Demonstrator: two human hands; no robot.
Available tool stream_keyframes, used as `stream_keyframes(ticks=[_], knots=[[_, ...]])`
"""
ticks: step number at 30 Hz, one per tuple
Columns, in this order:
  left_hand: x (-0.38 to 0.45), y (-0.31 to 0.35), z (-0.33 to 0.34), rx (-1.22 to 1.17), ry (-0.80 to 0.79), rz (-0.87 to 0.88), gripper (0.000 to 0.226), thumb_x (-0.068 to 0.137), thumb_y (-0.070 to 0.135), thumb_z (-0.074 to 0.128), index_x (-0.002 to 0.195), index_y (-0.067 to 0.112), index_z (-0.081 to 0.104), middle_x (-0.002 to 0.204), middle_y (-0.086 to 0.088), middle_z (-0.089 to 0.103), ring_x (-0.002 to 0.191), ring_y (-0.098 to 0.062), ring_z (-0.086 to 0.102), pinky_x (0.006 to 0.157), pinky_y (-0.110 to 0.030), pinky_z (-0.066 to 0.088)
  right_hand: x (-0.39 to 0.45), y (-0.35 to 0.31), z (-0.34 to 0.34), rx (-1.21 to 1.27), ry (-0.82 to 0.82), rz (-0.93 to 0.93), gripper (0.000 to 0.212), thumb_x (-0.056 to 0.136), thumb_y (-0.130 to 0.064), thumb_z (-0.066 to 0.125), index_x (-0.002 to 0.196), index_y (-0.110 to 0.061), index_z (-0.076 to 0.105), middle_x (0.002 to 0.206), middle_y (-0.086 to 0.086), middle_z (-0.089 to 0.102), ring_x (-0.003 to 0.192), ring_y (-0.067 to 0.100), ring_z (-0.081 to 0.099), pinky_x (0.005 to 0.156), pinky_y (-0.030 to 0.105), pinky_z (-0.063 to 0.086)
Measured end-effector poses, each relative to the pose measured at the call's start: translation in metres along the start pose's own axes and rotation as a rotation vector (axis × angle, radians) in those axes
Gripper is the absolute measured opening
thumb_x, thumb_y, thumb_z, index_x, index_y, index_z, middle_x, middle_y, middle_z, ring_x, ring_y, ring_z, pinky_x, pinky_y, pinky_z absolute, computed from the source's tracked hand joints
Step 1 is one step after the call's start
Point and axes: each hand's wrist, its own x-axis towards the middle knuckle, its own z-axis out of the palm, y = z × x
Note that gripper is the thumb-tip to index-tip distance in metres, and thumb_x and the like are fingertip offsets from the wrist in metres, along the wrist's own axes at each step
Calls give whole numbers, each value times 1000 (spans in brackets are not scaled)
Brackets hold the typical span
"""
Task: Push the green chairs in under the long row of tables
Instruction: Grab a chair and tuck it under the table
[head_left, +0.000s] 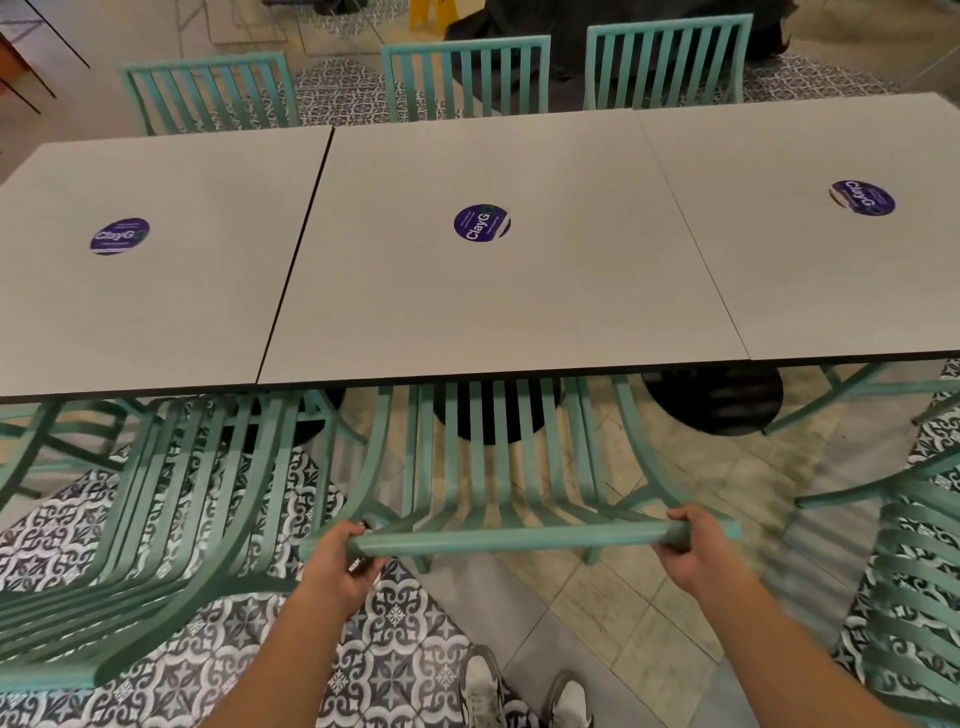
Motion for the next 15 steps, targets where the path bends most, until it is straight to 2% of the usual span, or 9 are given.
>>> stream_keyframes(ticks=[4,7,9,12,15], knots=[[0,-1,0,9,-8,10,29,91,6,57,119,4,51,122,-24,51,96,-35,57,85,-40,56,-1,-1,0,-1,12,7,15,86,5,49,88,-8,42,95,14,46,85,29,53,85,36,49],[-1,-2,-1,26,-10,13,27,91,9,59,116,4,52,119,-24,52,94,-35,58,62,-42,61,0,-2,0,-13,10,3,14,86,5,49,88,-8,42,96,14,46,84,29,53,86,37,50],[-3,-4,-3,61,-26,44,23,91,13,61,112,6,54,114,-23,54,95,-36,59,57,-46,59,1,0,1,-14,1,-20,13,88,1,52,97,-5,45,97,13,47,83,27,55,77,36,53],[-5,-17,-7,213,-106,107,27,90,25,64,107,7,57,107,-19,58,98,-36,60,66,-45,60,2,3,-1,-28,-11,-121,34,91,-14,59,121,-6,46,107,13,53,96,27,60,67,36,58],[-8,-38,-4,421,-232,100,40,86,37,66,113,9,58,110,-16,60,103,-35,59,83,-50,54,4,6,-13,-105,-44,-241,46,94,-27,58,135,-12,43,126,11,53,111,30,59,86,42,53]])
